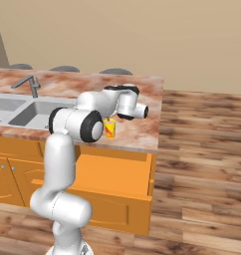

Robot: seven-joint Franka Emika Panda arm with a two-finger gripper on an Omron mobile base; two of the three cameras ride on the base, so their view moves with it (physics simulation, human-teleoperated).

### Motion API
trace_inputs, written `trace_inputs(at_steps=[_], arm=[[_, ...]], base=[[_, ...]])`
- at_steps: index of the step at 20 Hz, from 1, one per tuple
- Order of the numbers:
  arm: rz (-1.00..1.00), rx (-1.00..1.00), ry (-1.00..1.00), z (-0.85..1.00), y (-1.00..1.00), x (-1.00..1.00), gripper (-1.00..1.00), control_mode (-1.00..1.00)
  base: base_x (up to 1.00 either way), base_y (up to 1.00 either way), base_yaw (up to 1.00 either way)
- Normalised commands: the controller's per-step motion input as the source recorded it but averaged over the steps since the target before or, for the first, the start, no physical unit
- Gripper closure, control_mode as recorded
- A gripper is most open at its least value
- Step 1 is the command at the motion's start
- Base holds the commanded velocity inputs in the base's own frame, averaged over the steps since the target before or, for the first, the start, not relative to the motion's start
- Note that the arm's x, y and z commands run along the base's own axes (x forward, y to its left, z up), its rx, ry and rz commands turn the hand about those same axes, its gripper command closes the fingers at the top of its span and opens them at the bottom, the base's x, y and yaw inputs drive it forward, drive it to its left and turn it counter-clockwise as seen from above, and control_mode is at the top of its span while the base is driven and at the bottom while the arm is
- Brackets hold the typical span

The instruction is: Pick up the straw from the left drawer and put it inside the smoothie cup.

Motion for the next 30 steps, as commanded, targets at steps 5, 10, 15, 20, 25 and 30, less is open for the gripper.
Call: trace_inputs(at_steps=[5,10,15,20,25,30], arm=[[0.0,0.0,-0.01,-0.25,0.0,0.11,1.0,-1.0],[0.0,0.0,-0.06,-0.26,-0.05,0.03,1.0,-1.0],[0.02,0.0,-0.14,-0.21,-0.2,0.0,1.0,-1.0],[0.01,0.0,-0.13,-0.16,-0.17,0.0,1.0,-1.0],[0.01,0.0,-0.15,0.0,-0.01,-0.06,-1.0,-1.0],[0.02,0.0,-0.15,0.19,0.0,-0.27,-1.0,-1.0]], base=[[0.0,0.0,0.0],[0.0,0.0,0.0],[0.0,0.0,0.0],[0.0,0.0,0.0],[0.0,0.0,0.0],[0.0,0.0,0.0]])
